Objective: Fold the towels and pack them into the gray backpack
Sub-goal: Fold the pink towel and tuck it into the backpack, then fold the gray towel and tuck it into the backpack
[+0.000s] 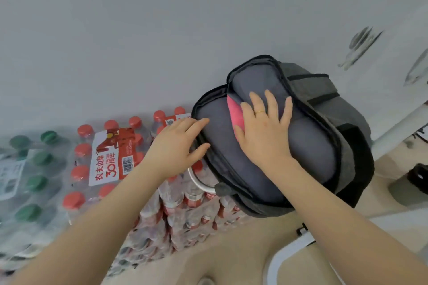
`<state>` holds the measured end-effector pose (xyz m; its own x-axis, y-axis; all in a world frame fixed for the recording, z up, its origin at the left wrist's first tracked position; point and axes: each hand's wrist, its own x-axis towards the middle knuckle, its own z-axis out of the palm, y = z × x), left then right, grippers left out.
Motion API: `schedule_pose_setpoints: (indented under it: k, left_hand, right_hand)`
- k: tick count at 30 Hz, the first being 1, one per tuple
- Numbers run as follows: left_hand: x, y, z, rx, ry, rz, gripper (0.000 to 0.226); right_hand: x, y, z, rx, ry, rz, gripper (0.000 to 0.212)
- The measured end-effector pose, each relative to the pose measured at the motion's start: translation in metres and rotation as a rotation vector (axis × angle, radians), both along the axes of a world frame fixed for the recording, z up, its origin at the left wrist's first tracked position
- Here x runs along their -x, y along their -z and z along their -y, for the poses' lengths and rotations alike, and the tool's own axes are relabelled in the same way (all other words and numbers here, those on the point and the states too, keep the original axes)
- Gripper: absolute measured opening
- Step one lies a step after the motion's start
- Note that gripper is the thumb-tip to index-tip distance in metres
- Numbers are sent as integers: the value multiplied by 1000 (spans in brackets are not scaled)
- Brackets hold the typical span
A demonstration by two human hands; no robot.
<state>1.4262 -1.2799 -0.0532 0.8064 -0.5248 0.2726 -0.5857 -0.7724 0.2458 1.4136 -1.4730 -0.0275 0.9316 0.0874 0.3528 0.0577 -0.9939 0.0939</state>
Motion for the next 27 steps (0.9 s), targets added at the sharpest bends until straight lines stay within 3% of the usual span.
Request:
schedule_pose_setpoints:
  k: [4,9,17,27]
  left_hand:
    - [26,1,-33,121,-227,-69,52]
    - [84,11,-104,171,-487,-146,24]
    - [302,36,-230,236,-960,-315,24]
    - [712,56,-264,443,-1717,-436,28]
  right_hand:
    - [8,-2,-52,-197,-330,-64,38]
    - [28,17,-130,-401,-680,-521,30]
    - [151,47,-286,49,-1167,-790,28]
    - [486,94,-455,383,-1765,-877,27]
